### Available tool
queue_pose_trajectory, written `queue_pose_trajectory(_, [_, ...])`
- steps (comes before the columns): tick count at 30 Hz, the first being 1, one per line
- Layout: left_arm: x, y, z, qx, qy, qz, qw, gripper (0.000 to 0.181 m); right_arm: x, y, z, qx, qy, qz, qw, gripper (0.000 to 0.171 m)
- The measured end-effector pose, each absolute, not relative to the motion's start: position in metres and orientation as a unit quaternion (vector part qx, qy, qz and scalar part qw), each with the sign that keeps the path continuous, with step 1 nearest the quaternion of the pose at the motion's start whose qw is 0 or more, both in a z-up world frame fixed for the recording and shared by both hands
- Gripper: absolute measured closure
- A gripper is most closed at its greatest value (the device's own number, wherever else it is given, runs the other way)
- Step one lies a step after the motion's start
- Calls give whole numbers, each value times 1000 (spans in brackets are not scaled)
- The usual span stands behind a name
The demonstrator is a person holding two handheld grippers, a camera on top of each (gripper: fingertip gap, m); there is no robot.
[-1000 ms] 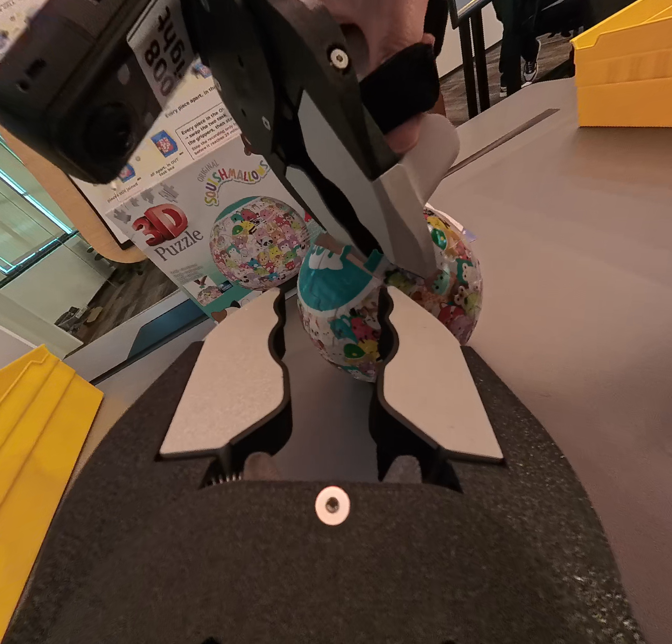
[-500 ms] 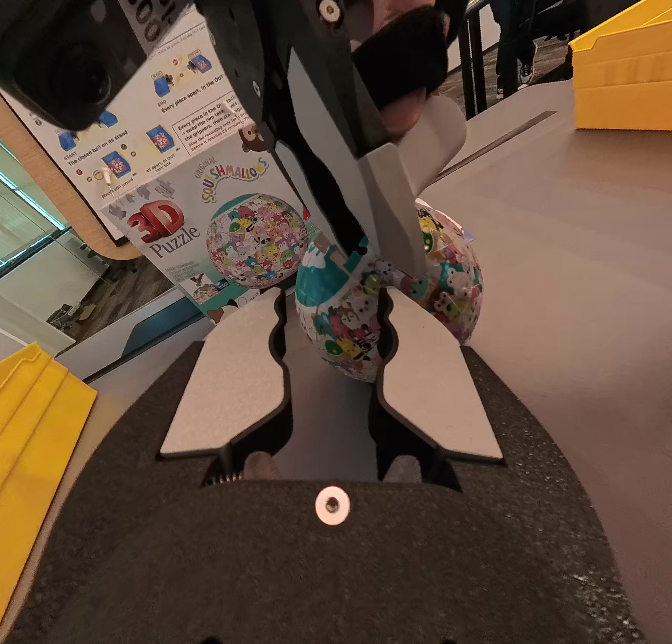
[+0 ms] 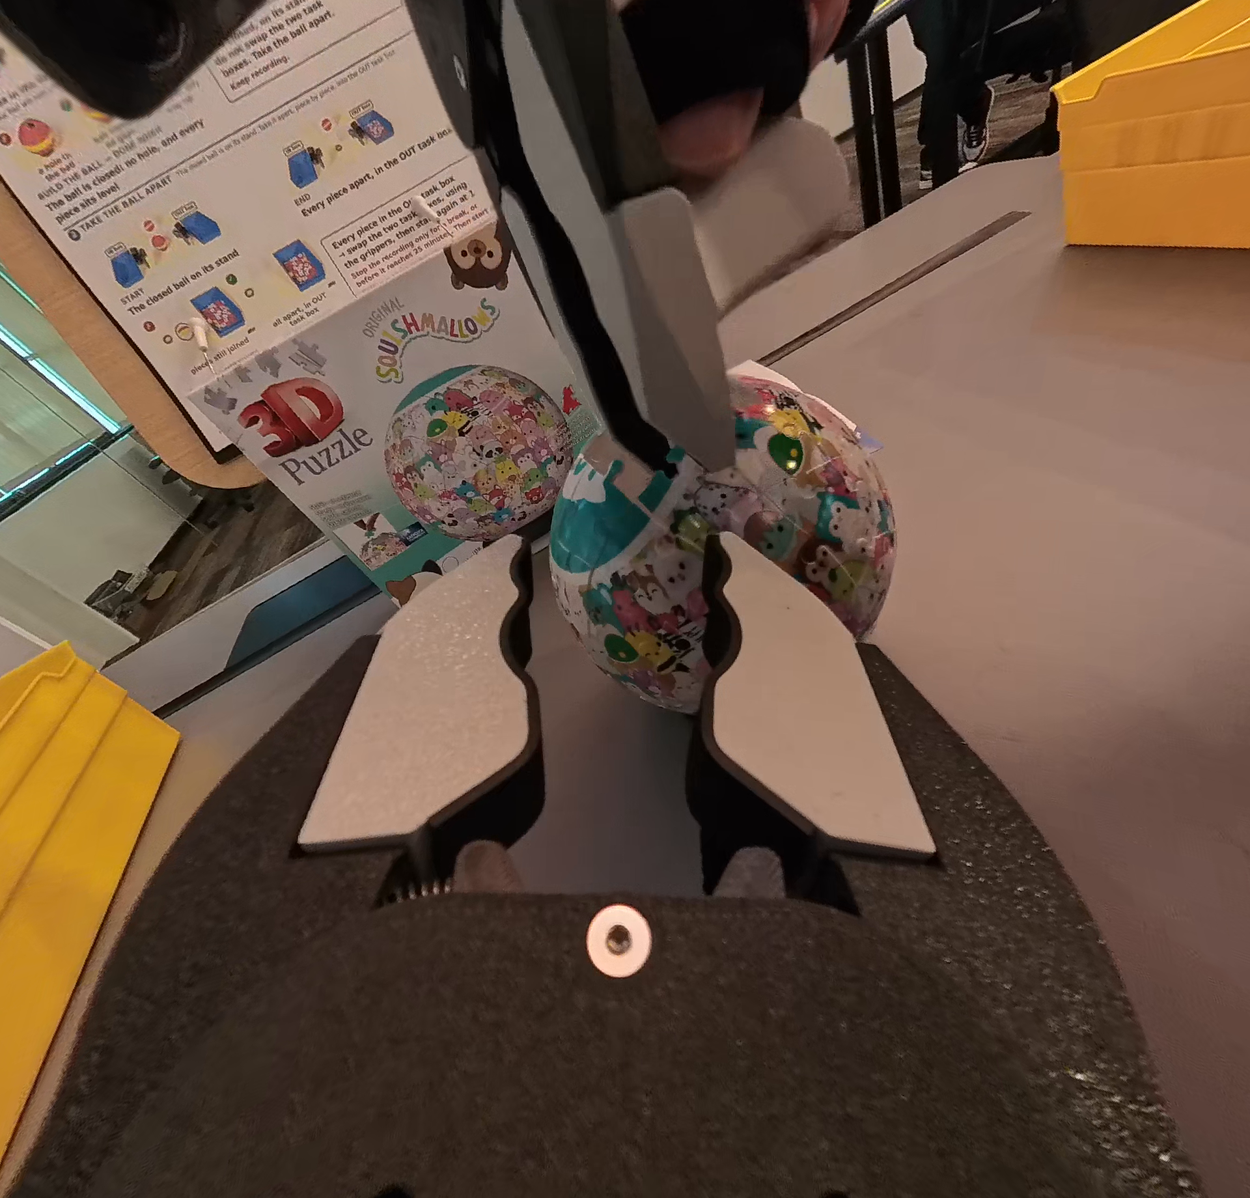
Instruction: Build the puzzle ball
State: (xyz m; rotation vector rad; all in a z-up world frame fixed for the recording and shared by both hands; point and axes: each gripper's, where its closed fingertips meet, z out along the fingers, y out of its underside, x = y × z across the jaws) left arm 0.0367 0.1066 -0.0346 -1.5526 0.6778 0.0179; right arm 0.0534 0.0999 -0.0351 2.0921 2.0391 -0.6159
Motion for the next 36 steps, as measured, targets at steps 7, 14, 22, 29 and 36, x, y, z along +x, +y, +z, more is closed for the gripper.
queue_pose_trajectory(7, [27,107,-32,-686,300,-8,663,133,46,100,-25,716,618,-303,115,139])
queue_pose_trajectory(14, [21,107,-32,-669,341,-8,660,133,41,98,-23,730,580,-334,143,137])
queue_pose_trajectory(22, [25,111,-38,-667,364,-24,650,134,39,98,-14,739,566,-337,138,129])
queue_pose_trajectory(29, [22,114,-38,-675,349,-59,647,134,45,106,-15,756,546,-334,135,119])
queue_pose_trajectory(36, [21,117,-38,-679,343,-90,643,134,46,102,-26,754,536,-341,166,131])
